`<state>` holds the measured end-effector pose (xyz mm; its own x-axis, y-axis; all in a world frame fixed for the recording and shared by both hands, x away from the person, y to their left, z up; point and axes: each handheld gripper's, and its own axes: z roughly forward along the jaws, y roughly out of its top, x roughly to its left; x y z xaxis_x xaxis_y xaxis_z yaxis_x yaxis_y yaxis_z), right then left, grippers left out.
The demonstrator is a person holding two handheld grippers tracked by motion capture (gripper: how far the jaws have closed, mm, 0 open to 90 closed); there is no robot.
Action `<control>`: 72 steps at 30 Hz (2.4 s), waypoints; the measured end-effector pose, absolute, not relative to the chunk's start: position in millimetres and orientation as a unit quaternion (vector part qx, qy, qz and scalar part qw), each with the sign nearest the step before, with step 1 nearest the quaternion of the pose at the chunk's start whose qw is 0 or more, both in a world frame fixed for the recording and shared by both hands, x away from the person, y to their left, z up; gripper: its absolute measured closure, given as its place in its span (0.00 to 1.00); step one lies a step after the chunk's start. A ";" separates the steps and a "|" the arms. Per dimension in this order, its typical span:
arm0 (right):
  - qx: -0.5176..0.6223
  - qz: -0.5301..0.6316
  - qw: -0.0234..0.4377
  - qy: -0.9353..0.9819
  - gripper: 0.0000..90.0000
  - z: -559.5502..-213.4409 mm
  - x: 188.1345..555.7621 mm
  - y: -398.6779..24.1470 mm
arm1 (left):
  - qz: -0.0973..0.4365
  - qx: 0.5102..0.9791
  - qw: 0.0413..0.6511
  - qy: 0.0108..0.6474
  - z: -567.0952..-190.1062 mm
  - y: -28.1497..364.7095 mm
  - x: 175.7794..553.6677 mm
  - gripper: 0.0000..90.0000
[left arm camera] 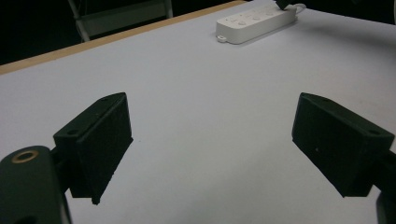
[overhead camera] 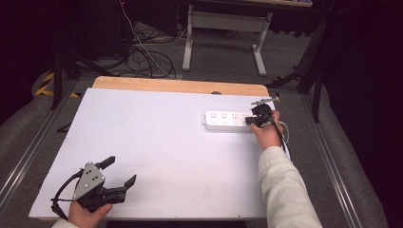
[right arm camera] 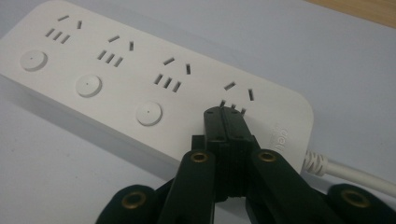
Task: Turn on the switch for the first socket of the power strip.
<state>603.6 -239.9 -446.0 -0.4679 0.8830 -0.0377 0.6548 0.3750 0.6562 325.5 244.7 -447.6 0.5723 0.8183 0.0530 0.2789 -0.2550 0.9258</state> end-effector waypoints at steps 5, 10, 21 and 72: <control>0.480 0.294 0.193 0.804 1.00 -446.4 603.9 -240.4 | 0.280 0.743 0.484 0.367 -447.2 245.6 325.5 0.14; 0.480 0.288 0.197 0.805 1.00 -446.5 603.5 -238.7 | 0.278 0.743 0.484 0.369 -447.7 245.0 325.8 0.14; 0.479 0.286 0.195 0.807 1.00 -446.7 604.5 -238.0 | 0.280 0.746 0.481 0.367 -447.6 245.8 326.4 0.14; 0.355 0.458 0.219 0.785 0.59 -346.2 494.2 -223.7 | 0.280 0.742 0.484 0.370 -446.4 244.0 326.5 0.14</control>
<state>494.2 -223.7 -346.2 -0.6525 0.7575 -0.0193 0.3559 0.3289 0.8748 326.5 244.0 -446.4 0.5689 0.8204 0.0572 0.2776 -0.2571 0.9257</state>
